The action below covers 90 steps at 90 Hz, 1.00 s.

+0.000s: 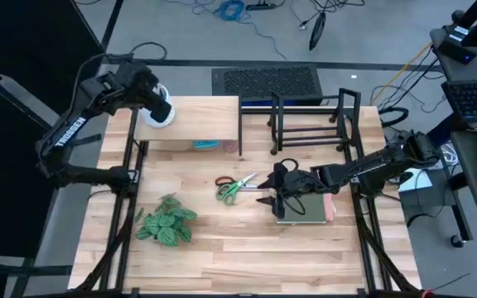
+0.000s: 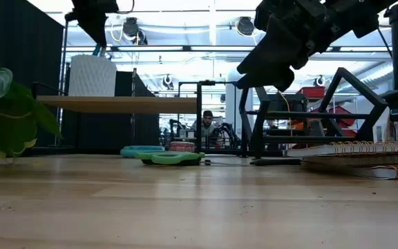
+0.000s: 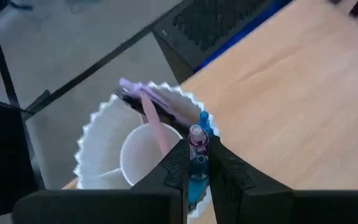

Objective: Stock shelves
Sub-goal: Remove the blue pen from the white pen holder

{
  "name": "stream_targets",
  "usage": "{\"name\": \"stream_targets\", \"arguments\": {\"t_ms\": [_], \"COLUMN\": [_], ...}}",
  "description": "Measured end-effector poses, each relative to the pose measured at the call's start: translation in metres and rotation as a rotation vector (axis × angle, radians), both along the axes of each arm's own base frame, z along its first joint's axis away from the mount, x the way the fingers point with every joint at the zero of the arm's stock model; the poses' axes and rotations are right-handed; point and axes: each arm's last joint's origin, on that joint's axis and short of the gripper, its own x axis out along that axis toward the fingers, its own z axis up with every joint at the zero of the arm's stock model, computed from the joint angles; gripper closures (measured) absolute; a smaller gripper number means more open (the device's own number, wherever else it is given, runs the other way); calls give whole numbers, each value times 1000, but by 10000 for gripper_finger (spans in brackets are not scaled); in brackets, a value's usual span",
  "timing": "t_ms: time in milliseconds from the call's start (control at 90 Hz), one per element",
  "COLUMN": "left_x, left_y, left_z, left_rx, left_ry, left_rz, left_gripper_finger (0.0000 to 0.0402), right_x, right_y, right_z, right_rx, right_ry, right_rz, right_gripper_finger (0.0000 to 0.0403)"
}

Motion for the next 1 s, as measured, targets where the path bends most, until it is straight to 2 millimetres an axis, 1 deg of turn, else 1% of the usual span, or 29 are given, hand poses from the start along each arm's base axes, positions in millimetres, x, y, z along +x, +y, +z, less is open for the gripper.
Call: {"name": "stream_targets", "arguments": {"t_ms": [133, 367, 511, 711, 889, 1000], "left_x": [-7, -18, -23, -22, -15, -8], "left_y": [-8, -23, -34, -46, -53, -59], "left_z": [24, 62, 81, 92, 95, 98], "left_rx": [75, 198, 251, 243, 218, 201], "left_ry": [-53, -137, -197, -280, -343, -409], "left_rz": [-13, -56, -90, -199, -318, -430], "left_gripper_finger": [375, 375, 375, 375, 375, 375], "right_x": [0, 3, 3, -2, -7, -8], "right_y": [-1, -11, -15, -16, -16, -17], "right_z": [0, 2, 8, 29, 50, 62], "right_rx": [-3, 0, -2, -32, -78, -96], "right_ry": [0, -23, -66, -146, -220, -257], "right_rz": [-4, -39, -45, -27, -3, 4], "right_gripper_finger": [190, 190, 190, 190, 190, 190]}}
